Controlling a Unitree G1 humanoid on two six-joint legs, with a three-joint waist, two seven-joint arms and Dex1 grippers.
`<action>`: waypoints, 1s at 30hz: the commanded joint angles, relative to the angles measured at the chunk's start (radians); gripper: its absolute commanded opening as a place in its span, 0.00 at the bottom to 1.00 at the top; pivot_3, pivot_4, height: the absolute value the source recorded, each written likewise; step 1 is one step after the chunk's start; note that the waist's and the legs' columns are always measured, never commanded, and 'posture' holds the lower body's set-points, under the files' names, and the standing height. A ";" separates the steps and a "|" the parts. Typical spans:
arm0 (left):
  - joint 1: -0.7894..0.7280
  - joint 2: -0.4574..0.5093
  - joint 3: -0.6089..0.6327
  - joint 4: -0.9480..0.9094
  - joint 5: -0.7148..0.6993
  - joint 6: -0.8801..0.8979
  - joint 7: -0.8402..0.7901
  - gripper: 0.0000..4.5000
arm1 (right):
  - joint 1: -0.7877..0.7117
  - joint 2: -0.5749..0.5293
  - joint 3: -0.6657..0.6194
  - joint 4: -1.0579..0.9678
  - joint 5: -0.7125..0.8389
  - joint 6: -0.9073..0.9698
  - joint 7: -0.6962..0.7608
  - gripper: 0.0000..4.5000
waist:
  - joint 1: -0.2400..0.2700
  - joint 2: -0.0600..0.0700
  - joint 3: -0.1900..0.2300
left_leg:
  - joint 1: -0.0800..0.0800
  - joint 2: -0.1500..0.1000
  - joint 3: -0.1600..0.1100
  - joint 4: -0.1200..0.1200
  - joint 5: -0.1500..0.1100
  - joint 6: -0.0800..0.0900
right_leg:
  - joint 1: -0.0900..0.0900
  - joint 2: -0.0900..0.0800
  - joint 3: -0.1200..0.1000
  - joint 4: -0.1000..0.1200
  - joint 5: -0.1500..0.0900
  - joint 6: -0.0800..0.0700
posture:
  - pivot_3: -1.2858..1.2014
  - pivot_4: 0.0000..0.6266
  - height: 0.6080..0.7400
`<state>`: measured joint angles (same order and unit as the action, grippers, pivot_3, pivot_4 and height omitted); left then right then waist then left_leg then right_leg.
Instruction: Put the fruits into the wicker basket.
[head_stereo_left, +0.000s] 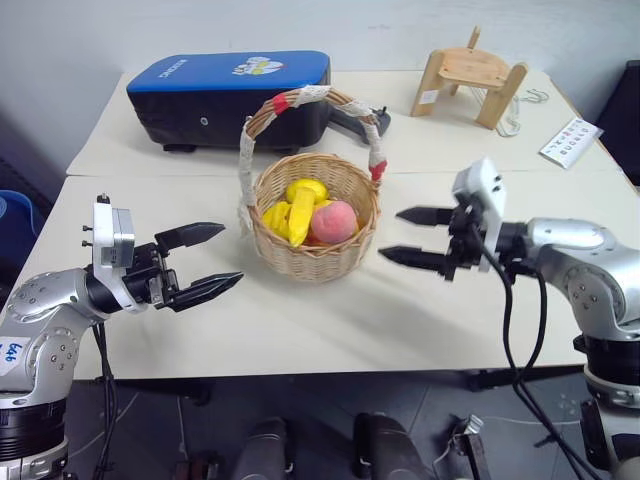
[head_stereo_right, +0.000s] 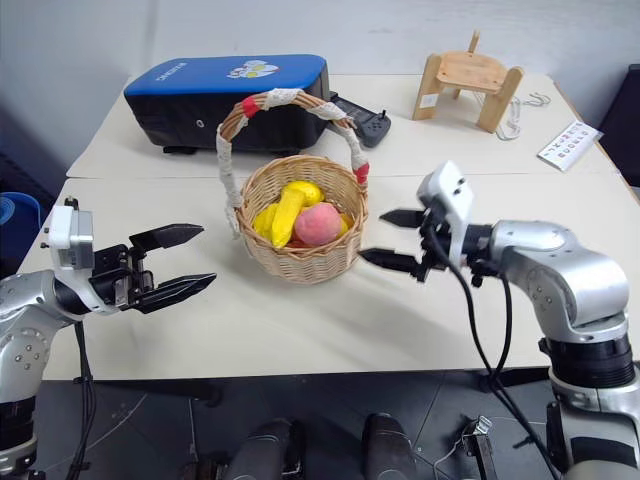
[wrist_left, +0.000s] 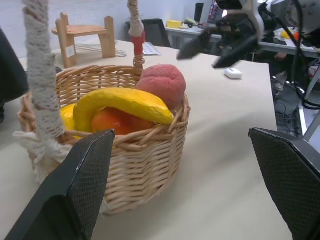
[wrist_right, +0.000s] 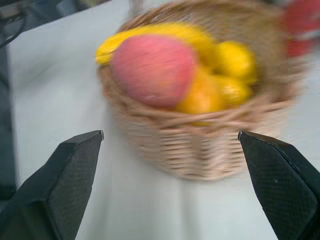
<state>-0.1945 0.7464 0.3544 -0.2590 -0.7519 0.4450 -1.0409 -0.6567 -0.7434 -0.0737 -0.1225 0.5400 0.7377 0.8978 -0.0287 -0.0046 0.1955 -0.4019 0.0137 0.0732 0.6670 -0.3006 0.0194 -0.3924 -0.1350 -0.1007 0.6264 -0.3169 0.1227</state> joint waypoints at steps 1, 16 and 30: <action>-0.014 -0.001 0.016 -0.005 -0.017 -0.016 -0.005 1.00 | -0.080 0.020 0.019 0.137 -0.114 -0.189 -0.015 0.99 | 0.001 0.000 0.000 | 0.000 0.000 0.000 0.000 0.000 0.000 | 0.000 0.000 0.000 0.000 0.000 0.000 | 0.52 0.24 1.00; -0.056 -0.028 0.000 0.011 0.012 -0.062 0.015 1.00 | -0.333 0.237 0.146 0.485 -0.162 -0.452 0.292 0.86 | 0.003 0.000 0.000 | -0.001 0.000 -0.004 0.000 0.000 -0.001 | 0.000 0.000 -0.003 0.001 0.000 0.000 | 0.52 0.24 1.00; -0.053 -0.029 -0.028 0.012 0.023 -0.069 0.009 1.00 | -0.151 0.146 0.075 0.240 -0.092 -0.336 0.333 0.05 | 0.007 0.000 0.000 | -0.001 0.000 -0.005 0.000 0.000 -0.001 | 0.000 0.000 -0.004 0.002 0.000 0.000 | 0.52 0.24 1.00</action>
<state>-0.2346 0.7138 0.3284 -0.2280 -0.7323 0.3936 -1.0273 -0.8464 -0.5743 0.0337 0.2190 0.4045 0.3579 1.2386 -0.0214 -0.0046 0.1955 -0.4030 0.0141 0.0684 0.6672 -0.3002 0.0185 -0.3920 -0.1348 -0.1045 0.6280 -0.3167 0.1228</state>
